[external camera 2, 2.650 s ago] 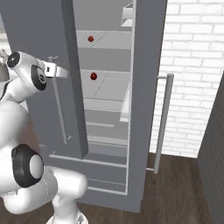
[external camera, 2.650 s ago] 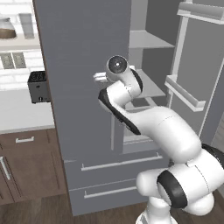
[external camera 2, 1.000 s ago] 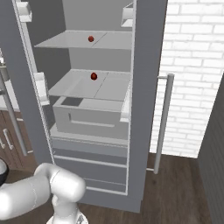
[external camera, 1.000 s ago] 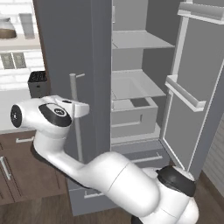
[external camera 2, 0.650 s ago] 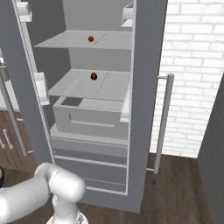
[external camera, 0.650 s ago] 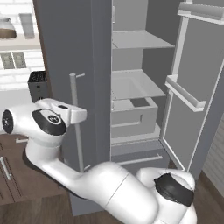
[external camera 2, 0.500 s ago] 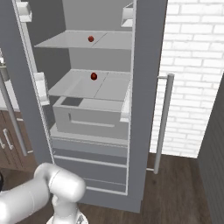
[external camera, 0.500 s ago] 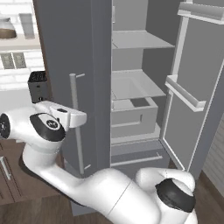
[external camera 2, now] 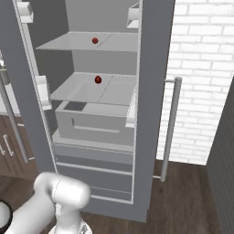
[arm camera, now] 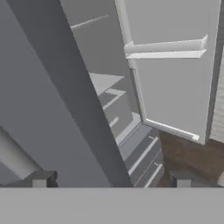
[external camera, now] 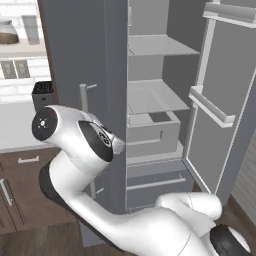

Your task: Take the strawberry from the fridge and place it on top of the pancake, located on the dining counter.

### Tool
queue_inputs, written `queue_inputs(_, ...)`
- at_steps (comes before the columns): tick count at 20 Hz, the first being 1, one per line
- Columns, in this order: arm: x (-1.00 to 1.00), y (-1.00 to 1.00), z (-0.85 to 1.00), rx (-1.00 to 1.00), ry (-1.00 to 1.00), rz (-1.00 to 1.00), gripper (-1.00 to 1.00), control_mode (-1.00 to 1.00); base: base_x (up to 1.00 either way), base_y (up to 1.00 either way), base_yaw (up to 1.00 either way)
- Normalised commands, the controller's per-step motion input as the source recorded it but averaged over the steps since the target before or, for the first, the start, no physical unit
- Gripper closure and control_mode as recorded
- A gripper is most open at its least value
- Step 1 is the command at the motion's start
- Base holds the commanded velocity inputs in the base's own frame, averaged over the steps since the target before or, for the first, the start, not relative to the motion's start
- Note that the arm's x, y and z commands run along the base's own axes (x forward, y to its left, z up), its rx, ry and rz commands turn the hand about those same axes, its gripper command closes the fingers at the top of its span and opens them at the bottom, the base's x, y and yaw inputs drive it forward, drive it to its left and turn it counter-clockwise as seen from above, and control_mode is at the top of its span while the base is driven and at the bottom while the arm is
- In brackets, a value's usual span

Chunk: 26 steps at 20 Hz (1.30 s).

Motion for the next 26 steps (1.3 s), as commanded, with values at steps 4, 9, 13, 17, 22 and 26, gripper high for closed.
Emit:
queue_inputs(4,-0.56,-0.65,0.06,0.48,-0.12,0.08,-1.00,-1.00,0.00,0.00,0.00)
queue_inputs(9,-0.07,-0.80,0.01,0.48,0.04,0.02,-1.00,-1.00,0.00,0.00,0.00)
queue_inputs(13,0.15,-0.98,0.01,0.58,0.31,0.01,-1.00,-1.00,0.00,0.00,0.00)
queue_inputs(17,0.53,-1.00,0.00,0.61,0.41,0.06,-1.00,-1.00,0.00,0.00,0.00)
queue_inputs(22,0.93,-0.92,-0.02,0.59,0.36,0.14,-1.00,-1.00,0.00,0.00,0.00)
queue_inputs(26,1.00,-0.01,-0.28,0.32,0.20,0.13,-1.00,-1.00,0.00,0.00,0.00)
